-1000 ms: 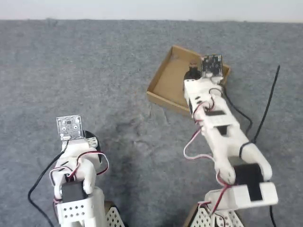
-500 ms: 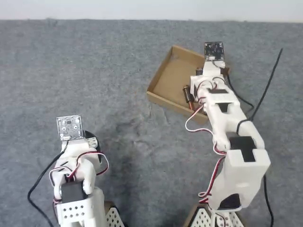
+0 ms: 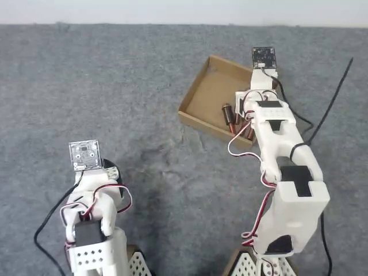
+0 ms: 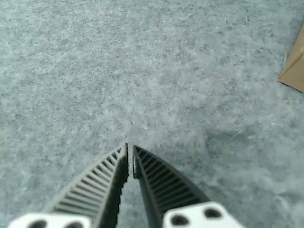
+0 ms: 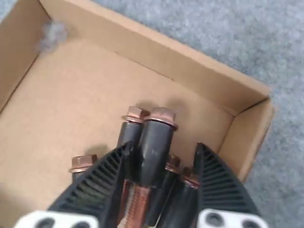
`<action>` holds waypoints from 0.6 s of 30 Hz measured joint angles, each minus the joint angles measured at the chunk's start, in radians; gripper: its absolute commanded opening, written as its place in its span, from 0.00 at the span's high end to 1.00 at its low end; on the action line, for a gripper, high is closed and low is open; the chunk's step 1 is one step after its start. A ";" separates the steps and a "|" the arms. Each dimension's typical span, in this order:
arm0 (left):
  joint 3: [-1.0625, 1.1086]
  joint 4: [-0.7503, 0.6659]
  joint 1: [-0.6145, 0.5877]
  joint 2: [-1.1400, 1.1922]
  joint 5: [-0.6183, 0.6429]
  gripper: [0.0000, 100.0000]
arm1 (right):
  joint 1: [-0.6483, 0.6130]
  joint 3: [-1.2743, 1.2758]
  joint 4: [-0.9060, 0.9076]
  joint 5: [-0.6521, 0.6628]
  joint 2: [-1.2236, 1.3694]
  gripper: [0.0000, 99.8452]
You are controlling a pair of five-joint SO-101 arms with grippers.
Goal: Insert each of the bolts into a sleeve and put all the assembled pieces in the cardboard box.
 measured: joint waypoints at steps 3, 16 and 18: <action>0.000 0.000 0.000 0.000 0.000 0.99 | 0.018 -0.005 0.000 0.000 0.000 0.94; 0.000 0.000 0.000 0.000 0.000 0.99 | 0.190 0.069 0.000 0.000 -0.221 0.99; 0.000 0.000 0.000 0.000 0.000 0.99 | 0.196 0.132 0.000 0.000 -0.290 0.99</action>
